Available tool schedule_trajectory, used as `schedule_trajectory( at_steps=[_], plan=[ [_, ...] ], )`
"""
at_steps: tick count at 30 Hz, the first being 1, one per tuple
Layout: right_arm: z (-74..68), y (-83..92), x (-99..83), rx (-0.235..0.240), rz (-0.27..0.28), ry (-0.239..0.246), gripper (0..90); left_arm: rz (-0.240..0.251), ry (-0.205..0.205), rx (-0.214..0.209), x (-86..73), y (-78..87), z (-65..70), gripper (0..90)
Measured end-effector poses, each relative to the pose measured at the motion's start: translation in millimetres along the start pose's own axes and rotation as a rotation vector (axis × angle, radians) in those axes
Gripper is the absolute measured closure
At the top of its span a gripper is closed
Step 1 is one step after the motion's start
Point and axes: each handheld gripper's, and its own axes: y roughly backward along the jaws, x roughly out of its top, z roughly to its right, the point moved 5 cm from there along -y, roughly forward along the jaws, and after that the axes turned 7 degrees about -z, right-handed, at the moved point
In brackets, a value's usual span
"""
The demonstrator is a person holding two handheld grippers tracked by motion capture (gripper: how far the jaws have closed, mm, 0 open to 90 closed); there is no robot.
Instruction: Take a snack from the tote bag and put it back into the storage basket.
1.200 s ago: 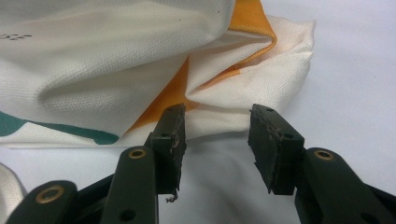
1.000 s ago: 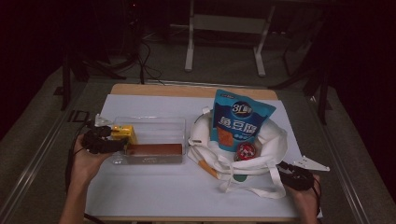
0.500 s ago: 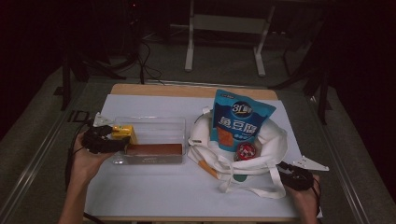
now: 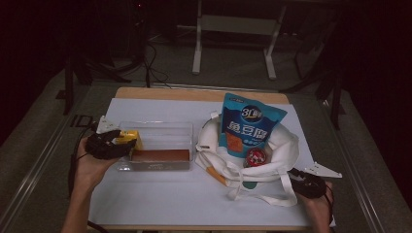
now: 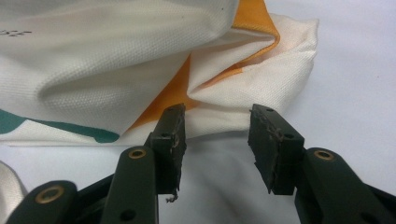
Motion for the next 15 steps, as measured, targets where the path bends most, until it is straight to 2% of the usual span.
schedule_trajectory(
  at_steps=[5, 15],
  plan=[
    [0.1, 0.0, 0.0, 0.002, 0.001, -0.001, 55.8, 0.017, -0.014, -0.011, 1.8, 1.3, 3.1, 42.2],
    [0.6, -0.2, 0.1, 0.004, -0.001, -0.005, 55.8, 0.032, -0.079, -0.042, 7.2, 0.1, 16.4, 46.9]
  ],
)
